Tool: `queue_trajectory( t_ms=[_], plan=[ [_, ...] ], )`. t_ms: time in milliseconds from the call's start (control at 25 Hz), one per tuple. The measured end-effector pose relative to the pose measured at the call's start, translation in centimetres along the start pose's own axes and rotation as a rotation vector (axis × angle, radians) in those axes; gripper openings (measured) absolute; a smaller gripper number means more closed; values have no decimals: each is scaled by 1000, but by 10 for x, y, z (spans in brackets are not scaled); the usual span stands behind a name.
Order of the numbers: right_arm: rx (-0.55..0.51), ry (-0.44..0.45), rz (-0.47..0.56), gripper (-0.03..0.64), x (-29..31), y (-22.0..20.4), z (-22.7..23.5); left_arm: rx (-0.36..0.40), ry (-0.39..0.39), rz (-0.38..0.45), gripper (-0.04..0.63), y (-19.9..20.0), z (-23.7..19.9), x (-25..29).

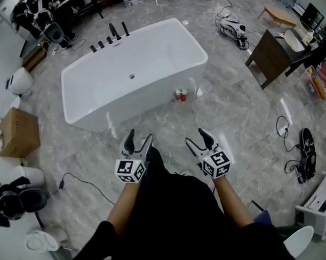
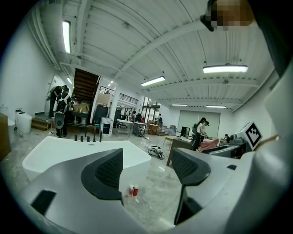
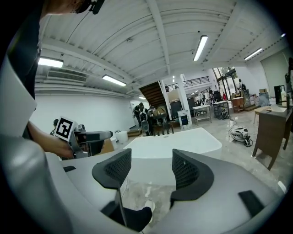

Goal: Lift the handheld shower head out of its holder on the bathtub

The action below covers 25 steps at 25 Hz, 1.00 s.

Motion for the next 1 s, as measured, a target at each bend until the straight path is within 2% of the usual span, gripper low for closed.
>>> queue_trajectory(
  t_ms=[440, 760, 1000],
  plan=[
    [8, 7, -37, 244, 117, 28, 3, -23, 6, 0, 308, 23, -96, 60],
    [-13, 13, -73, 244, 217, 62, 16, -41, -2, 21, 310, 52, -173, 122],
    [-28, 17, -84, 244, 289, 90, 8, -44, 2, 41, 310, 79, -236, 144]
  ],
)
Point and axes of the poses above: the fingertips, and each gripper's own axes: x forward along the fingers, z to its right, y out of its top, the point moved 5 cm from there along -x, backward along the fingers, and after that the axes turned 4 degrees about z, right-handed, at the moved point
